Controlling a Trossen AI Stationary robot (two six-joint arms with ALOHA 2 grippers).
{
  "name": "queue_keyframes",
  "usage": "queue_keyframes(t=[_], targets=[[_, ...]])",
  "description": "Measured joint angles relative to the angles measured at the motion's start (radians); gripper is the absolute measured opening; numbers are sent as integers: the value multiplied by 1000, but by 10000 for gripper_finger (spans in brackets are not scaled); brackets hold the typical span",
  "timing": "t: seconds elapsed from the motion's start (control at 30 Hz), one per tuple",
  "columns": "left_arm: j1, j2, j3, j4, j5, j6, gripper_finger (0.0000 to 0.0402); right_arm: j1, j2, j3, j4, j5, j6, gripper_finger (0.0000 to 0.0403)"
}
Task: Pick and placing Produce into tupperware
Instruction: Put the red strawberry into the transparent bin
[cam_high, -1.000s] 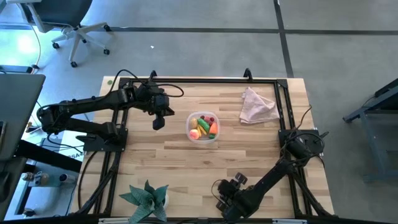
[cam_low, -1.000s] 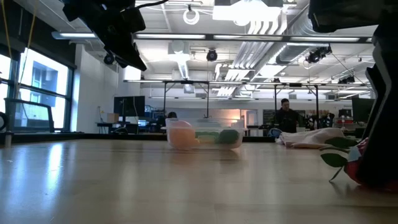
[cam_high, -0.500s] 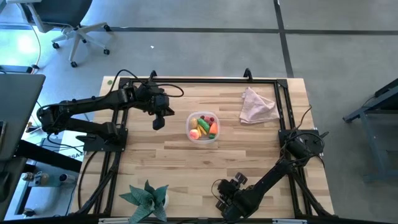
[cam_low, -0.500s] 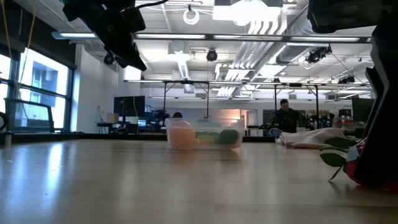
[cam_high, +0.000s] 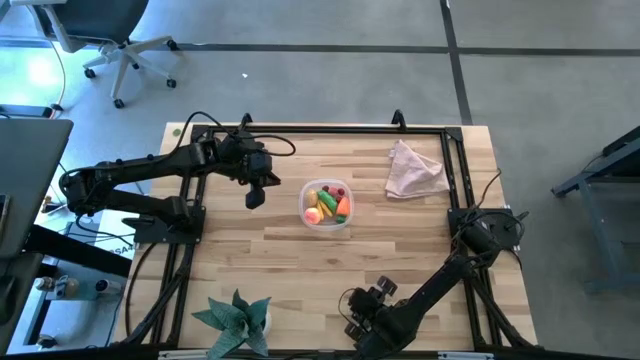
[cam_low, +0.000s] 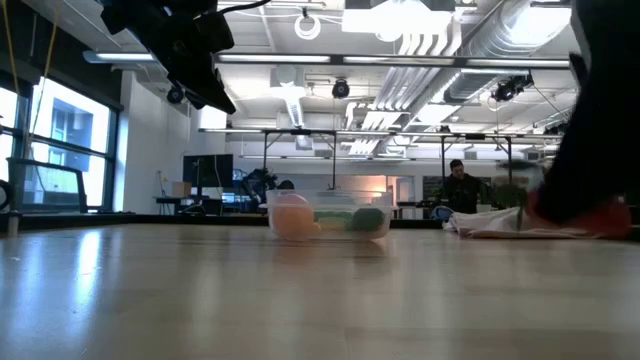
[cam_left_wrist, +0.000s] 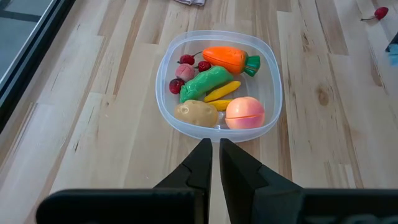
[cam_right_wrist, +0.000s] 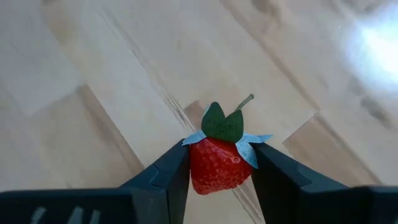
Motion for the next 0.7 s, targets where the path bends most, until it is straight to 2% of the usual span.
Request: queue_keyframes(t=[0.2, 0.47, 0.7], targets=[[0, 0, 0, 0, 0, 0, 21, -53, 0, 146, -200, 74, -61, 138], [0, 0, 0, 0, 0, 0, 21, -199, -1, 409, -462, 235, -269, 138], [0, 0, 0, 0, 0, 0, 21, -411, -2, 524, -482, 217, -528, 138]])
